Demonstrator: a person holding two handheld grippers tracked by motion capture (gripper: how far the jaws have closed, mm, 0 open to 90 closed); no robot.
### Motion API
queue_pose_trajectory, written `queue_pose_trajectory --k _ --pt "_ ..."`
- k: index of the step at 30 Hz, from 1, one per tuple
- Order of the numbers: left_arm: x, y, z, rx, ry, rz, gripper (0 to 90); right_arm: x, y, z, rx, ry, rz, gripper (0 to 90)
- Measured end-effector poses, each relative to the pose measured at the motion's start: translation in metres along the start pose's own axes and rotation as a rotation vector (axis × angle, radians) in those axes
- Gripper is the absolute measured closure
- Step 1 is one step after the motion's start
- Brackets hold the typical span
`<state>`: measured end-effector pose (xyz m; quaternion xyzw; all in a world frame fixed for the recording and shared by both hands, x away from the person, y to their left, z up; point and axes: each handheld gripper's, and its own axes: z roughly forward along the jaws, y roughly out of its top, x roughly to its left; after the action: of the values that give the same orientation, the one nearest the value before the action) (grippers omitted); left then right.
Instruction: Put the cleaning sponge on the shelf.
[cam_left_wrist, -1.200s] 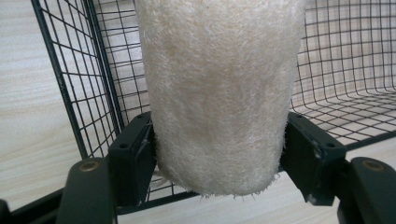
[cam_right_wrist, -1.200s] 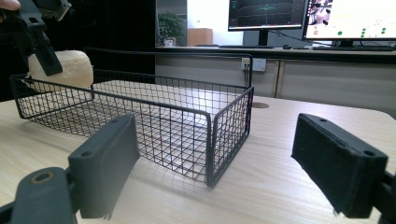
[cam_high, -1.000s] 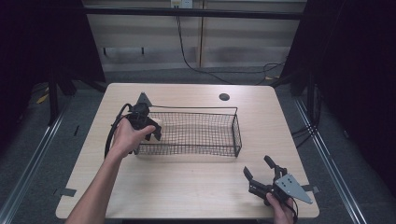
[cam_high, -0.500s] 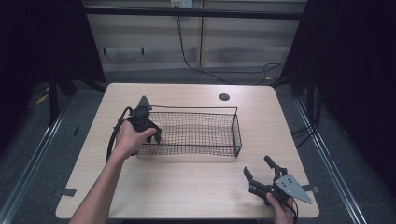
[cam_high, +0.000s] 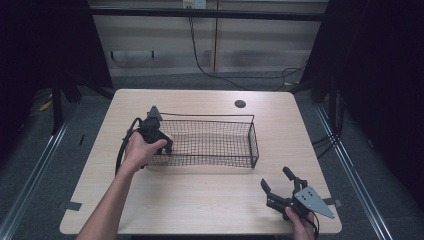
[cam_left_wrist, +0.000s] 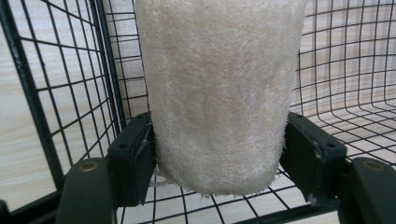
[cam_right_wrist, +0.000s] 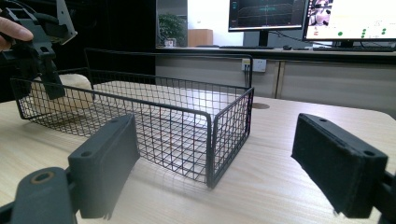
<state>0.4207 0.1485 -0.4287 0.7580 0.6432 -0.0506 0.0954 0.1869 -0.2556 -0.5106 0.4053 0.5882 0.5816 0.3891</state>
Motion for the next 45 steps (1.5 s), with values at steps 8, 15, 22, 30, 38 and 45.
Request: queue_pose_trajectory --k 8,15,22,30,38,45 --pt "-0.001 0.0 0.002 0.008 0.001 0.01 31.6 0.0 0.0 0.0 0.0 0.0 0.002 13.8" --pt "-0.003 0.001 0.005 0.014 0.002 0.017 31.5 0.0 0.0 0.0 0.0 0.001 0.002 13.8" --pt "-0.004 0.002 0.006 0.029 0.003 0.02 31.3 0.0 0.0 0.0 0.001 0.002 0.0 13.8" --pt "-0.006 0.003 0.009 0.04 0.024 0.03 31.1 0.0 0.0 0.0 0.0 0.004 0.002 13.8" --pt "-0.008 0.004 0.01 0.044 0.028 0.04 30.0 0.0 0.0 0.0 0.0 0.003 -0.001 13.8" --pt "-0.008 0.004 0.011 0.049 0.018 0.055 27.0 0.0 0.0 0.0 0.0 0.005 -0.001 13.8"
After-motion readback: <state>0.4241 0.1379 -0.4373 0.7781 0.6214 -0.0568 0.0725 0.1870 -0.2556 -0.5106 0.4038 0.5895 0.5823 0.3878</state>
